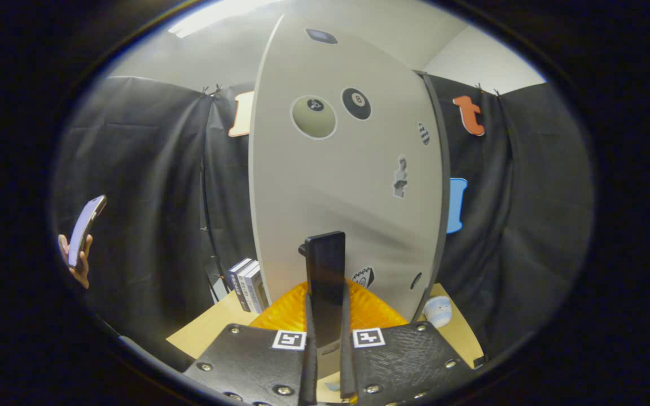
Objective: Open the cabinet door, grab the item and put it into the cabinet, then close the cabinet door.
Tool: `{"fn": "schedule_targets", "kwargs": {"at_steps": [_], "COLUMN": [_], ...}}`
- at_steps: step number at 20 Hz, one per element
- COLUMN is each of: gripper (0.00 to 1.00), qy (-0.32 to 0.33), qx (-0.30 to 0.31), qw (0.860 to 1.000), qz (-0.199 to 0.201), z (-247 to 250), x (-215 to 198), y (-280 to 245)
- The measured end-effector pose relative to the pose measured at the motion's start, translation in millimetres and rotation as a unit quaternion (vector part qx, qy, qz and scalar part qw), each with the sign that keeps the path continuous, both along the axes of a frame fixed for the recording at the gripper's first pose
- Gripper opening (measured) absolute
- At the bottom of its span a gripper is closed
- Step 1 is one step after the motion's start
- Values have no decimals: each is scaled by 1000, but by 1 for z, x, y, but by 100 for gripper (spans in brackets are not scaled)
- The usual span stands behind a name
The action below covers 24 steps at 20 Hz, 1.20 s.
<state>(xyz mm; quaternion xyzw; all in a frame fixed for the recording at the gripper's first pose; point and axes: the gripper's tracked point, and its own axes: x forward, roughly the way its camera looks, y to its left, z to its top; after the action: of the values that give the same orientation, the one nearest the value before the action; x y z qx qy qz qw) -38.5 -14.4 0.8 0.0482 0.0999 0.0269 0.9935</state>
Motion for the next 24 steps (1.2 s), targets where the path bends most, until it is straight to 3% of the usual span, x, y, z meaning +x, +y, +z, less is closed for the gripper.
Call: {"fn": "schedule_targets", "kwargs": {"at_steps": [13,14,17,21,24], "gripper": [15,6,5,5,1], "qy": [27,26,33,71,63], "qx": [7,12,-29,-27,-35], "qw": [995,994,992,982,974], "qz": [-94,-101,-122,-172,-217], "z": [-5,-5,-15,-37,-39], "x": [-64,-63,-64,-83,-91], "y": [-85,-94,-116,-149,-186]}}
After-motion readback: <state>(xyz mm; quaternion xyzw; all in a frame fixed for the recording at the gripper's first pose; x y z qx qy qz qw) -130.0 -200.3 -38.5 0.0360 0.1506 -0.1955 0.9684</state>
